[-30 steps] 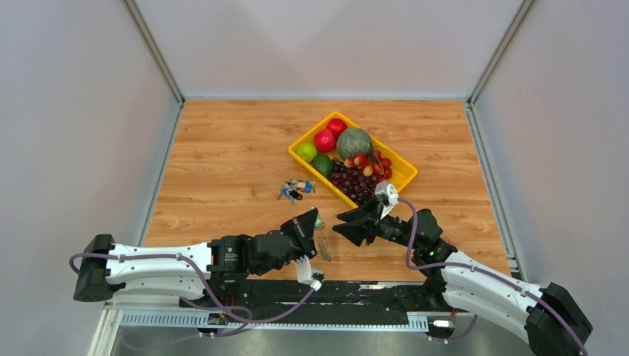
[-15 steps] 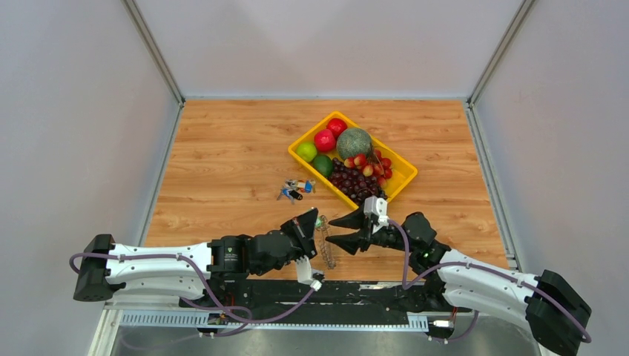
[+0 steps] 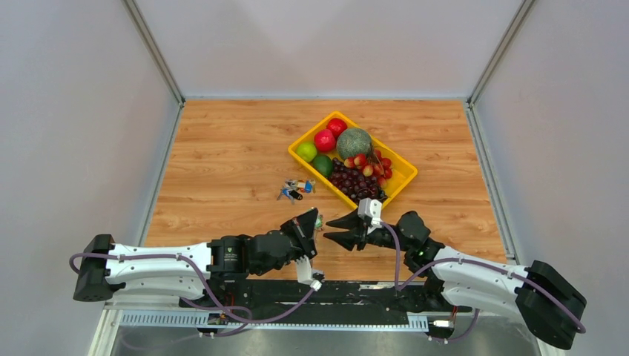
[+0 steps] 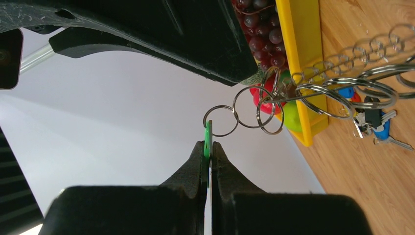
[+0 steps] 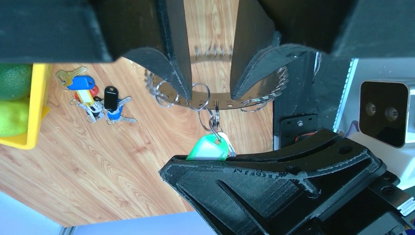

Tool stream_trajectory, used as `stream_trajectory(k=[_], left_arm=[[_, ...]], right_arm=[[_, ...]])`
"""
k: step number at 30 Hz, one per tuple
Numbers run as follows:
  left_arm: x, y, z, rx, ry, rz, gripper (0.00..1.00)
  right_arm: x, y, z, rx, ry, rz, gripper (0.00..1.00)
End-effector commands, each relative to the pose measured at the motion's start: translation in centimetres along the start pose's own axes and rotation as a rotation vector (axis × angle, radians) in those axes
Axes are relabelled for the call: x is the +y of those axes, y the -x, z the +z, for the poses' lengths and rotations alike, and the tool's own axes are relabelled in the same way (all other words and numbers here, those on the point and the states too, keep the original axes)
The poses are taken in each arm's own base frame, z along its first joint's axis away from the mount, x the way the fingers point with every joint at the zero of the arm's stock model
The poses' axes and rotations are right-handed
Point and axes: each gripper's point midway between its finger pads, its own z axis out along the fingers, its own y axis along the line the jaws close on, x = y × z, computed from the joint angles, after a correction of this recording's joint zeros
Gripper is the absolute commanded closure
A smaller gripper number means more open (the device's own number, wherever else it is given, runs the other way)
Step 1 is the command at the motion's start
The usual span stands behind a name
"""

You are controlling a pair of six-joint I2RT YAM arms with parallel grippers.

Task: Remove the keys from the keyring
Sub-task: Remove the key from the keyring.

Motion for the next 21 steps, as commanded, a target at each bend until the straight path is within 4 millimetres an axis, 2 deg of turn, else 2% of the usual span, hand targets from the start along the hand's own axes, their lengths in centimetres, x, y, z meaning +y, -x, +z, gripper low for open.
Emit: stream_trajectory(k=[1, 5, 10, 13, 21], left_arm=[[2.3, -0.6, -0.7, 0.006, 0.077, -0.046, 1.00], [2.3, -0.6, -0.7, 0.007, 0.077, -0.048, 1.00], [2.2, -0.5, -0.6, 0.007, 0.074, -0.052, 1.00], [2.1, -0.5, -0.5, 0.007, 0.071, -0.058, 1.00], [1.8, 0.4, -0.3, -0.046, 0.037, -0.140, 1.00]], right_arm=[[0.5, 2.8, 1.0, -0.086, 0.043, -0.060, 0.63], [0.8, 2.6, 1.5, -0.074, 0.066, -0.054, 0.70], [0.7, 2.5, 1.7, -0.057, 0.068, -0.045, 0.91], [0.5, 3.0, 1.5, -0.057, 0.056, -0.078, 1.00], [-0.2, 3.2, 1.4, 0.070, 0.025, -0.088, 1.00]])
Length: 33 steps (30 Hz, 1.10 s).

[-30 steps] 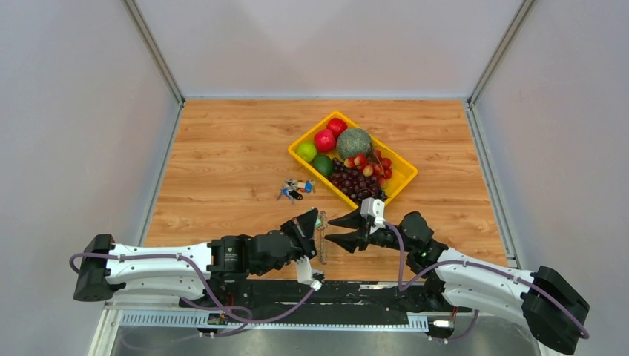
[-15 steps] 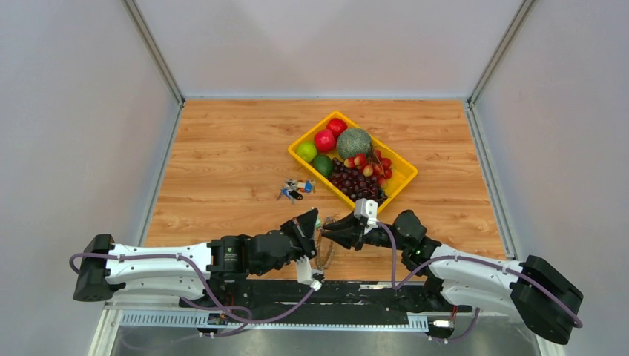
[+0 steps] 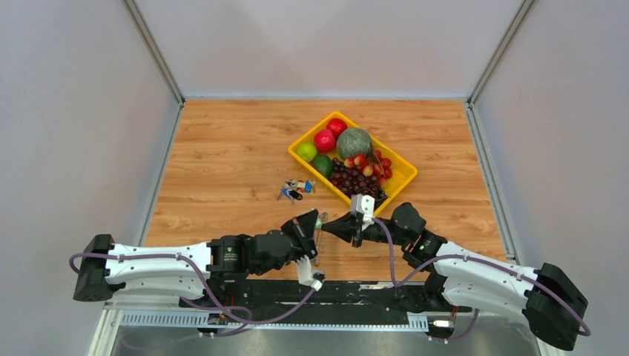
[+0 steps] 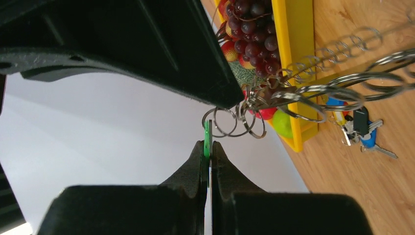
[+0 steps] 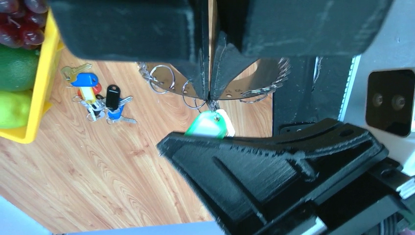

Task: Remove the keys from the keyring
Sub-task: Remove the key from the keyring.

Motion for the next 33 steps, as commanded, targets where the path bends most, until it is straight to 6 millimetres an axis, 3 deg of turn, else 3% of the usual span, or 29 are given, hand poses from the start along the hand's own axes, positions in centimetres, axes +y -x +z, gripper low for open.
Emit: stream_trajectory(k=[1, 4, 8, 12, 15, 17, 19, 20, 21, 25, 29, 33], left_arm=[[1.6, 0.6, -0.3, -0.051, 0.020, -0.105, 1.00], [1.5, 1.0, 0.0, -0.067, -0.010, -0.141, 1.00], [1.8, 1.2, 0.5, -0.057, -0.041, -0.264, 1.00], [1.8, 1.1, 1.2, -0.005, -0.099, -0.471, 1.00], [0.2, 1.5, 2.1, 0.053, -0.197, -0.645, 1.00], [-0.6, 1.5, 2.5, 0.101, -0.265, -0.767, 1.00], [0.2, 0.9, 2.8, 0.155, -0.288, -0.924, 1.00], [-0.7, 0.6, 2.7, 0.211, -0.319, -1.015, 1.00], [-0.1, 0.4, 3.2, 0.233, -0.321, -1.061, 1.00], [-0.9, 0.2, 3.4, 0.363, -0.391, -1.257, 1.00], [-0.9, 0.1, 3.7, 0.435, -0.418, -1.402, 1.00], [-0.2, 0.4, 3.6, 0.413, -0.426, -1.544, 1.00]], right_arm=[[-0.7, 2.7, 0.5, 0.021, -0.015, -0.049, 1.00], [-0.9, 3.1, 0.9, 0.047, -0.021, -0.025, 0.96], [-1.5, 3.3, 0.6, 0.054, -0.066, 0.014, 0.70], [-2.3, 3.2, -1.2, 0.023, -0.174, 0.042, 0.59], [-2.3, 3.6, -2.9, -0.025, -0.228, 0.073, 0.52], [-2.4, 3.2, -4.2, -0.036, -0.273, 0.093, 0.49], [-2.6, 3.4, -5.4, -0.054, -0.316, 0.107, 0.47], [-2.6, 3.5, -5.9, -0.062, -0.334, 0.116, 0.45], [-2.6, 3.8, -6.4, -0.078, -0.347, 0.124, 0.43], [-3.0, 4.4, -8.2, -0.120, -0.425, 0.185, 0.38], [-2.5, 4.4, -8.3, -0.118, -0.406, 0.228, 0.35], [-1.7, 2.5, -7.6, -0.027, -0.363, 0.277, 0.34]])
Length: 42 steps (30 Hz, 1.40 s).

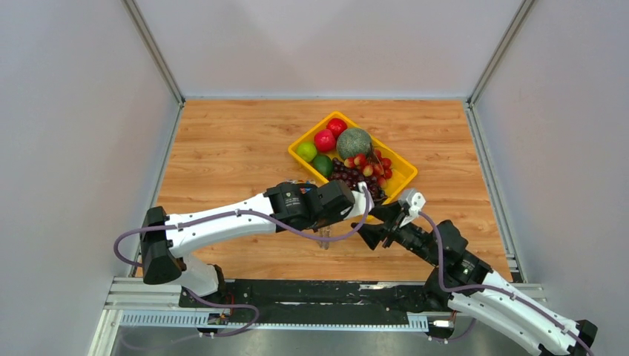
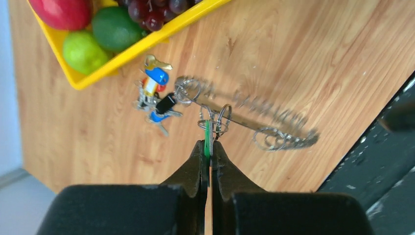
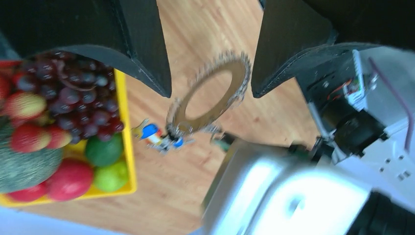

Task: Remove the keys from the keyring
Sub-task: Remove the key from the keyring.

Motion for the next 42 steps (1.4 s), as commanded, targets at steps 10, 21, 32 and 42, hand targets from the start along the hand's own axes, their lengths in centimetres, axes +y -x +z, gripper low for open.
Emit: stream_trajectory(k=[10, 21, 32, 42], left_arm=[[-0.5, 2.0, -2.5, -0.120, -0.187, -0.474, 1.00], [-0.3, 2.2, -2.5, -0.130, -0.245, -0.547, 1.00], [-0.7, 0.3, -2.2, -0.149, -0.324, -0.602, 1.00], [-1.4, -0.5, -1.6, -0.137, -0.409, -0.612, 1.00]], right_arm=[[4.7, -3.8, 0.7, 0.182, 0.220, 0.121, 0.33], [5.4, -5.4, 3.7, 0.186, 0.180, 0.082, 0.22], [-0.1, -7.8, 4.4, 0.199, -0.139, 0.077, 0.41], [2.1, -7.2, 3.2, 0.171, 0.013, 0.063, 0.31]])
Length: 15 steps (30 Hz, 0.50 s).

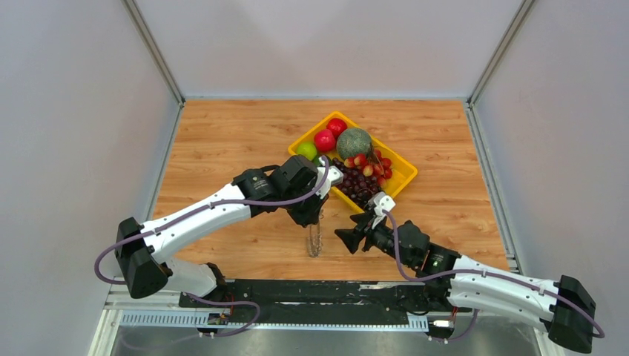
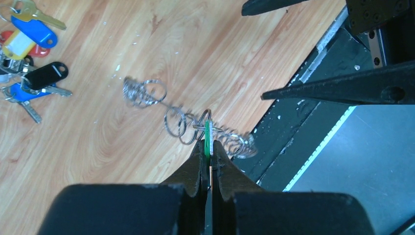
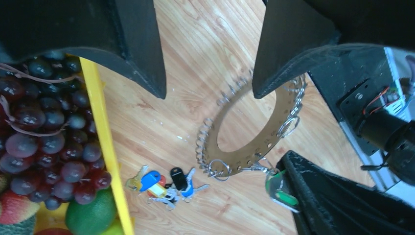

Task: Remove the keys from the keyring
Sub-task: Remove the key from the keyring.

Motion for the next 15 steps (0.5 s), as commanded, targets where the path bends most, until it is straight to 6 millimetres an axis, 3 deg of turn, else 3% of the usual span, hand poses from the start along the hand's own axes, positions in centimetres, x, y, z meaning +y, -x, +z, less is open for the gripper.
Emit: stream_trajectory(k=[1, 4, 10, 15], left_arm=[[-1.2, 1.2, -0.3, -0.056, -0.087, 0.001, 1.00], [-1.2, 0.8, 0.4, -0.034, -0.106, -0.003, 1.00], [-0.7, 0.3, 1.6, -0.010, -0.119, 0.003, 1.00], [-0.1, 0.9, 1.7, -0.021, -0.114, 0.025, 1.00]], right_arm=[[3.0, 1.0, -0.2, -0.031, 0.166, -0.020, 0.29], [5.0, 0.6, 0.1, -0.008, 0.270, -0.034, 0.24], [5.7, 0.0, 1.8, 0.016, 0.264, -0.029, 0.19], [3.0, -0.7, 3.4, 0.033, 0.089, -0.009, 0.21]])
